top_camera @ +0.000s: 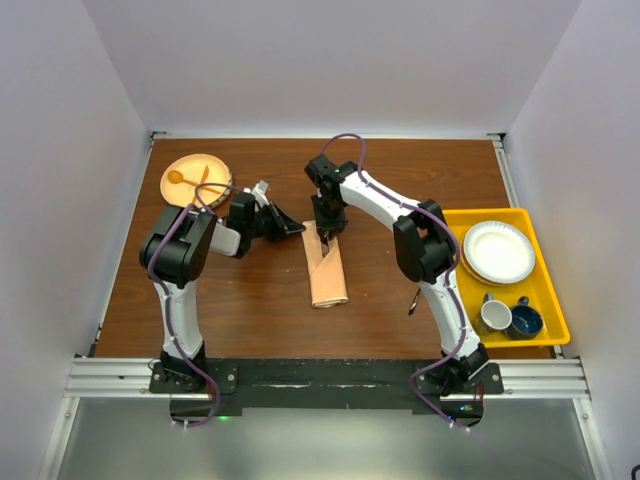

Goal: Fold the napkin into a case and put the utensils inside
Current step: Insert the knife into the folded napkin.

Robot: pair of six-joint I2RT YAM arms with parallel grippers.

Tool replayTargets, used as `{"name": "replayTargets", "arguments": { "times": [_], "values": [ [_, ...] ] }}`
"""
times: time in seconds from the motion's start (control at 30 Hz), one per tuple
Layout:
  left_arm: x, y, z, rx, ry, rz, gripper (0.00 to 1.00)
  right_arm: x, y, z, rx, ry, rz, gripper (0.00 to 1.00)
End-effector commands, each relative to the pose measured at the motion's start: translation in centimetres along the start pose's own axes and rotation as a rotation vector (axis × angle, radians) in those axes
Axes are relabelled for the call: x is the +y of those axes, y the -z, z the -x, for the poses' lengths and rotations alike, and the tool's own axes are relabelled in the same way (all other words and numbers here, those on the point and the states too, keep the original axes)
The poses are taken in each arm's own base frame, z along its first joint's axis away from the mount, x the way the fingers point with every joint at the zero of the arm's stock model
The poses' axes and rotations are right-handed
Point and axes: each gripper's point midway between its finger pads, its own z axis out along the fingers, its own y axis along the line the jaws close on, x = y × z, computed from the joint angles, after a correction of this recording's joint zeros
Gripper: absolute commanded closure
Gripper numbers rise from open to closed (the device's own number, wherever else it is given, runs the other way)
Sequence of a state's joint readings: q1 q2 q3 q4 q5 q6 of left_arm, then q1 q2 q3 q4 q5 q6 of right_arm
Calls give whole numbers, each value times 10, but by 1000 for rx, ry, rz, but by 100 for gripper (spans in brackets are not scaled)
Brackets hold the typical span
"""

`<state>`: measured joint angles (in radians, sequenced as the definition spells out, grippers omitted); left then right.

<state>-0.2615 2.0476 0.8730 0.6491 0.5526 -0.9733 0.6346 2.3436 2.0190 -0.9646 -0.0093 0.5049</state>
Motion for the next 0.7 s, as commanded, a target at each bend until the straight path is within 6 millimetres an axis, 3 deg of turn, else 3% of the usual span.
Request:
{"name": "replayTargets", "arguments": {
  "times": [0.0, 0.13, 0.23, 0.4, 0.47, 0.53, 0.57, 0.6, 0.67],
  "values": [
    [22, 0, 2, -8, -16, 72, 100, 2, 29, 1, -26, 5, 7, 67],
    [22, 0, 1, -6, -17, 72, 100, 7, 36, 8, -52, 13, 22, 62],
    [23, 0, 1, -4, -16, 72, 100, 13, 45, 20, -94, 24, 44, 53],
    [22, 0, 1, -5, -20, 68, 100, 25, 77, 49, -201, 69, 96, 50],
    [19, 0, 2, -8, -25, 58, 100, 20, 91, 60, -258, 108, 74, 47],
    [16, 1, 5, -15, -39, 51, 100, 12, 112, 67, -322, 139, 57, 35],
    [12, 2, 6, -22, -46, 43, 97, -1, 107, 61, -301, 136, 38, 34],
    [9, 2, 8, -27, -48, 37, 95, -7, 124, 62, -331, 130, 44, 33],
    [1, 2, 12, -38, -61, 11, 88, -37, 119, 54, -297, 90, 11, 32]
  ]
}}
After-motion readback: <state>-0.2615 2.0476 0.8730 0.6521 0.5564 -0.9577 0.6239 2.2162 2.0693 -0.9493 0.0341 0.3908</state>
